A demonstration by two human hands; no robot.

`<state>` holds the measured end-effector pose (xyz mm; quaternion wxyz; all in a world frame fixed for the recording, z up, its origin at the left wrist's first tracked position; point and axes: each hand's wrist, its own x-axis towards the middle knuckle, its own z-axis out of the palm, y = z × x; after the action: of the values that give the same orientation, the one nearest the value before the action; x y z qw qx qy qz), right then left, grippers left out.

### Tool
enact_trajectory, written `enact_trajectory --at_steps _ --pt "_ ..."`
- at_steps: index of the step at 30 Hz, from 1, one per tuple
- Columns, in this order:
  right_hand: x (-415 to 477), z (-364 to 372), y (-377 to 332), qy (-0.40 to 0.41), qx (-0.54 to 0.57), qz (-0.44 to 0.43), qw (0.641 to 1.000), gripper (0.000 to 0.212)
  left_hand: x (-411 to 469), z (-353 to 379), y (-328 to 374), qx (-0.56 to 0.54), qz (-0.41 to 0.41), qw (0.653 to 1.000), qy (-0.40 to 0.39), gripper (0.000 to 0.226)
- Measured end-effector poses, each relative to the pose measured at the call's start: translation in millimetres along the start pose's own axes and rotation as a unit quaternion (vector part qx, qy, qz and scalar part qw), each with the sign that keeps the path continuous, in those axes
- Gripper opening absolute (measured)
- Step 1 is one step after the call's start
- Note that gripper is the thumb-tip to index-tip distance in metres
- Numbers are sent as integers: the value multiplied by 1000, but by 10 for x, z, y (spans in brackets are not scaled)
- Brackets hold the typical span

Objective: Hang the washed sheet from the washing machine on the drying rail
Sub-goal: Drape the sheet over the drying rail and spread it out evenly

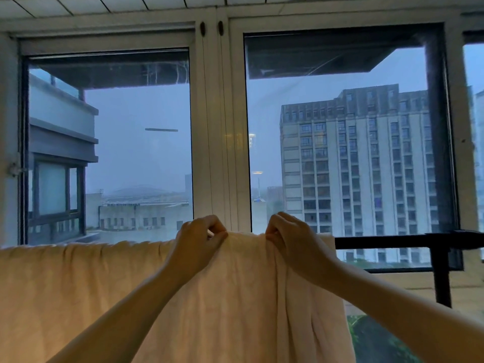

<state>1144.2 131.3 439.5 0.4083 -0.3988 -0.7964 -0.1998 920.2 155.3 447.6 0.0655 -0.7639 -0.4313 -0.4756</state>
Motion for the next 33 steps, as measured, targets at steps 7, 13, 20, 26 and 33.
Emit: enact_trajectory --at_steps 7,13,20,26,33 --pt "61 -269 225 26 -10 97 995 19 151 109 -60 15 -10 999 46 11" --pt "-15 -336 335 3 -47 97 994 14 245 210 21 59 8 998 22 10" --pt "-154 -372 173 -113 -65 104 986 40 263 163 116 28 95 992 -80 43" --pt "-268 -514 235 -78 -45 110 990 26 168 124 198 21 69 990 -120 26" --pt "-369 -653 335 -87 -86 86 989 28 56 377 576 -61 111 991 -51 8"
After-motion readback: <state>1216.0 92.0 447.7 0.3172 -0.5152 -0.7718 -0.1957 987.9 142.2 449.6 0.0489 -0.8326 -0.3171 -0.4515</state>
